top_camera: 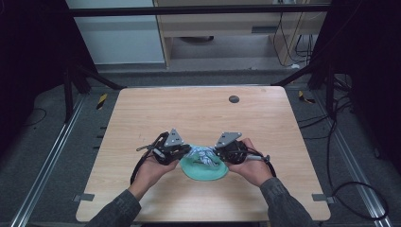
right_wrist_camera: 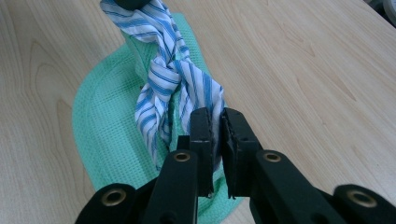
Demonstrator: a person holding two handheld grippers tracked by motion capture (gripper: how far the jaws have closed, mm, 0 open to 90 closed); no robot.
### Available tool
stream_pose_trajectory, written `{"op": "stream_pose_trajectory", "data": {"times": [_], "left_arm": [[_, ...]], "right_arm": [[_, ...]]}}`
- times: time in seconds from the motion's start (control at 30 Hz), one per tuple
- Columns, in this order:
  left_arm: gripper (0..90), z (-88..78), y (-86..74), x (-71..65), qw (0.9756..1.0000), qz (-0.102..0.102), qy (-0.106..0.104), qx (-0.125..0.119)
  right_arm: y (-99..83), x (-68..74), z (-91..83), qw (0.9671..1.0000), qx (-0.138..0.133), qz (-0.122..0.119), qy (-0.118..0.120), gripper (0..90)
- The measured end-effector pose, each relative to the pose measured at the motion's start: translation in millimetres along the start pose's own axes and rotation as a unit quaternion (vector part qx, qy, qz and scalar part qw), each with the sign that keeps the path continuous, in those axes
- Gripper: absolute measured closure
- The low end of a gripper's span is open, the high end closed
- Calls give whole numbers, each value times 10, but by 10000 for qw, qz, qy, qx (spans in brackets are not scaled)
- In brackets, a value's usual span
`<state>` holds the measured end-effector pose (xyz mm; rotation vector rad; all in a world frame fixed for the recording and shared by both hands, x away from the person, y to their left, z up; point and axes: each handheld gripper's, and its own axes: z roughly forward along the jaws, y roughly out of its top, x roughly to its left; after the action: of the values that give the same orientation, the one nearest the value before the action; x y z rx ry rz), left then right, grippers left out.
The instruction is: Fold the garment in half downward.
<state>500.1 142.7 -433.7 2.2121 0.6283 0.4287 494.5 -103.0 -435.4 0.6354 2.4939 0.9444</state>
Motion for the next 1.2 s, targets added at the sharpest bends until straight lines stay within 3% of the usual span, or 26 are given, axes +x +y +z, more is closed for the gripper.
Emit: {"op": "stream_pose_trajectory", "data": {"times": [0.3, 0.37, 1.2], "left_arm": [[846, 0, -75, -53, 10000, 28, -59, -16], [843, 7, -101, -54, 9998, -91, -159, -39], [842, 48, -319, -196, 9997, -11, -240, 70]], "right_arm": [[-67, 57, -51, 10000, -72, 56, -17, 824], [-93, 76, -48, 10000, -34, 60, 2, 821], [-241, 281, -42, 9998, 108, -7, 147, 803]]}}
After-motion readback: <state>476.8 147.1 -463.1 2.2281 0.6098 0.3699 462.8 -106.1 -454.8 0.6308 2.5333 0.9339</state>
